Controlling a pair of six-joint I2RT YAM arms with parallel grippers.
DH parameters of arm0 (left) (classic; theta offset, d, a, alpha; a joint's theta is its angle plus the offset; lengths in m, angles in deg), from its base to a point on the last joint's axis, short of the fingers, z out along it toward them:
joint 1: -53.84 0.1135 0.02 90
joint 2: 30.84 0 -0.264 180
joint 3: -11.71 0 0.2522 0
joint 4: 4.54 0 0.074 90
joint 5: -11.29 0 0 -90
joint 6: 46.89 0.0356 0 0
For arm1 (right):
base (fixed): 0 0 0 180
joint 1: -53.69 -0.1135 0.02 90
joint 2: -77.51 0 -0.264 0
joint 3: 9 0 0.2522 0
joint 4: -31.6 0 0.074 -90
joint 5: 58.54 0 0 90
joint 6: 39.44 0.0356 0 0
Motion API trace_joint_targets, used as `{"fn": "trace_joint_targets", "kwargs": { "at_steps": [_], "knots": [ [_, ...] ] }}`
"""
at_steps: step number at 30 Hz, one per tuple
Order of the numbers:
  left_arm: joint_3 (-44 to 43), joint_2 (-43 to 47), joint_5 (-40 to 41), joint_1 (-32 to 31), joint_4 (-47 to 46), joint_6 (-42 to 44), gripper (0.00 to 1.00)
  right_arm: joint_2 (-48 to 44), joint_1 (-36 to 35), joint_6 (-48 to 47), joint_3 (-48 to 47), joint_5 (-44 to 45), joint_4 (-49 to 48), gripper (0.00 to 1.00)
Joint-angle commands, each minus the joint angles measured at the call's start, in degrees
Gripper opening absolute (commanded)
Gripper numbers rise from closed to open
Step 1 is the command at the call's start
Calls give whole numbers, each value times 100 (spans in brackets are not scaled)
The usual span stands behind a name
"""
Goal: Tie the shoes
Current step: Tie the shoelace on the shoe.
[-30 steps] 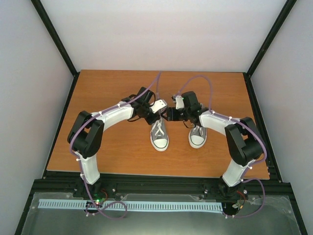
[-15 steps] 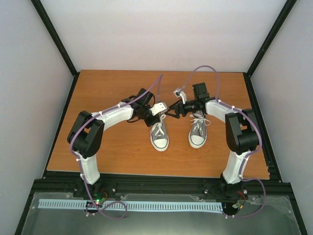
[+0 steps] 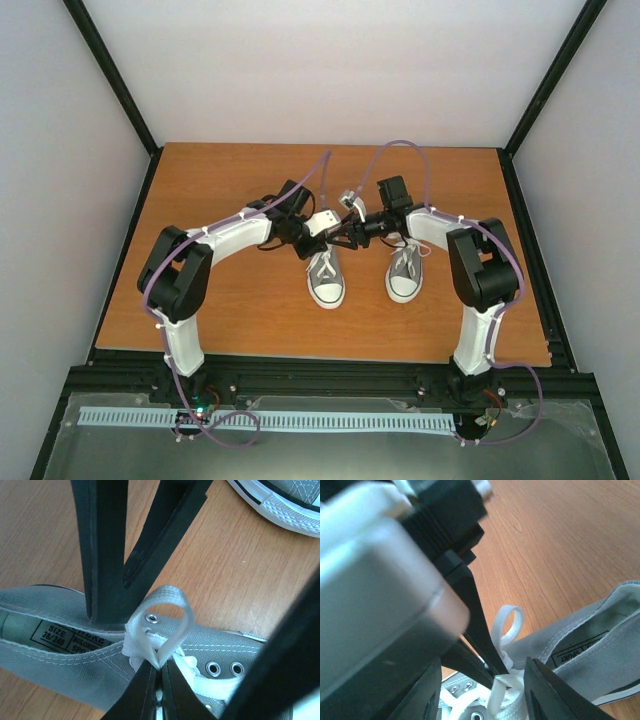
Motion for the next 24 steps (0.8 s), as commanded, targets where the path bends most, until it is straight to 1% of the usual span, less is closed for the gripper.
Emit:
{"fn": "trace_joint_targets", "kwargs": {
  "at_steps": [1,5,7,8,11,15,17,20,24],
  "knots": [
    [-128,-45,-161,34,159,142,6,201,1,-249,35,-52,-61,45],
    [-136,-53,-166,35,161,138,6,248,1,-327,14,3,63,36],
    [-141,-49,-170,35,168,131,6,242,1,-335,37,87,85,35],
    [-150,-53,-172,35,177,134,6,230,3,-331,55,119,84,36],
    [-141,-41,-176,35,185,146,6,182,14,-253,123,279,-42,45],
    [-130,-28,-199,39,195,168,5,103,153,-34,120,232,-319,53],
    [-129,-22,-208,35,195,169,5,69,225,11,71,159,-367,53],
    [-145,-18,-219,35,198,167,5,115,229,-132,15,120,-141,52],
    [-161,-22,-255,37,196,155,5,161,221,-53,208,42,-247,52]
  ]
}}
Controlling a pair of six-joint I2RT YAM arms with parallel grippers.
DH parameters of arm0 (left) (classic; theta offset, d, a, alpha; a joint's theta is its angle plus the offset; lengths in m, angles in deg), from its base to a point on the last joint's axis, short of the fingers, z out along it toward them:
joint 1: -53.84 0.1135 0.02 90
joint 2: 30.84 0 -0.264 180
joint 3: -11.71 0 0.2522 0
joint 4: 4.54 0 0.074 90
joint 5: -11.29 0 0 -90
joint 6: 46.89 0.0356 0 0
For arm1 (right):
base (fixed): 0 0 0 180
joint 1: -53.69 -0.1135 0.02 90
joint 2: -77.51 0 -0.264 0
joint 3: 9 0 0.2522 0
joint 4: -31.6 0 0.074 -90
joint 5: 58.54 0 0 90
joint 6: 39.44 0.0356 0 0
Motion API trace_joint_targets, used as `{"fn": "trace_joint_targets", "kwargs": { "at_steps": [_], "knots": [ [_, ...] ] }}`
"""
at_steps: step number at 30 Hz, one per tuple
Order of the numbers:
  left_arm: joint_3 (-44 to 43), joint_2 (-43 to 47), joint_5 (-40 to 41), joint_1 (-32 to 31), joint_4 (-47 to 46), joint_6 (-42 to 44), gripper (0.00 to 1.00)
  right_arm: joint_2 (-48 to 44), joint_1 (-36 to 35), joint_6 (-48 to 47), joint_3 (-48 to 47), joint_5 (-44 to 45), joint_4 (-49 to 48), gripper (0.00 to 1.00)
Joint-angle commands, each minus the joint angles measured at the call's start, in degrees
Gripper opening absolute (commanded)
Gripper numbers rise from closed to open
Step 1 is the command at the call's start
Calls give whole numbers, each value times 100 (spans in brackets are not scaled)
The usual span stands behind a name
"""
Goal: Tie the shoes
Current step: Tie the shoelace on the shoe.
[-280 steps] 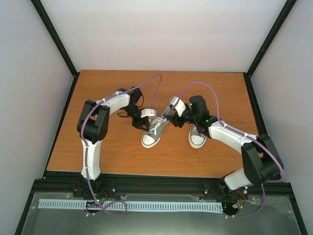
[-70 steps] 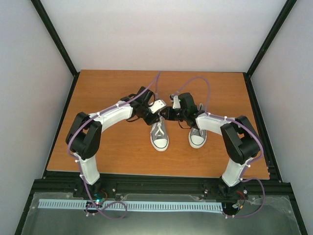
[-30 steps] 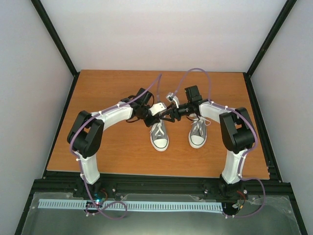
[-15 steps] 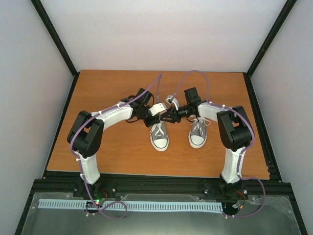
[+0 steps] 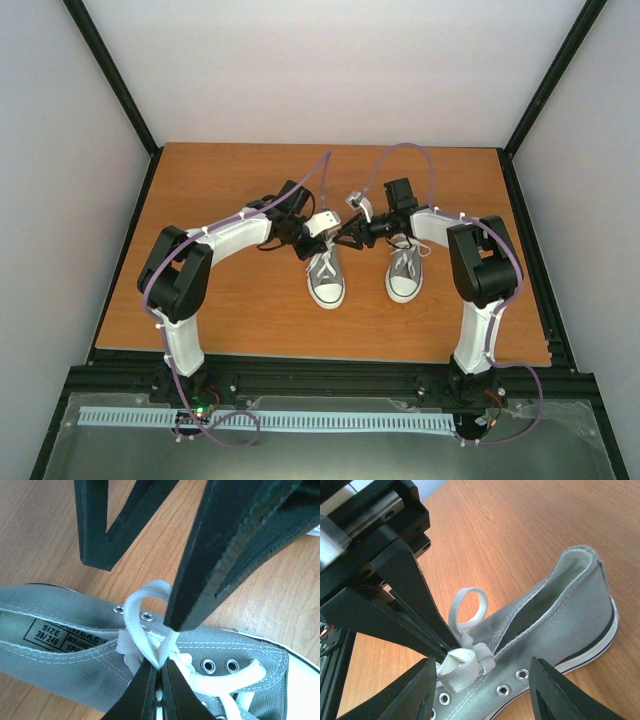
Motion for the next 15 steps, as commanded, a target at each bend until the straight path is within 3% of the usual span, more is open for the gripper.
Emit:
{"fn": "trace_joint_targets", "kwargs": {
  "at_steps": [1,7,13,15],
  "knots": [
    [-161,-28,-198,24,128,107,5,-53,-32,7,143,-205,-207,52],
    [-209,-49,-196,24,170,127,5,113,-203,-57,-93,-244,-62,46],
    [-201,-46,-188,24,195,162,5,142,-206,-97,-114,-308,36,9],
    [-197,-42,-155,26,205,188,5,115,-202,-167,-115,-288,132,3]
  ]
}}
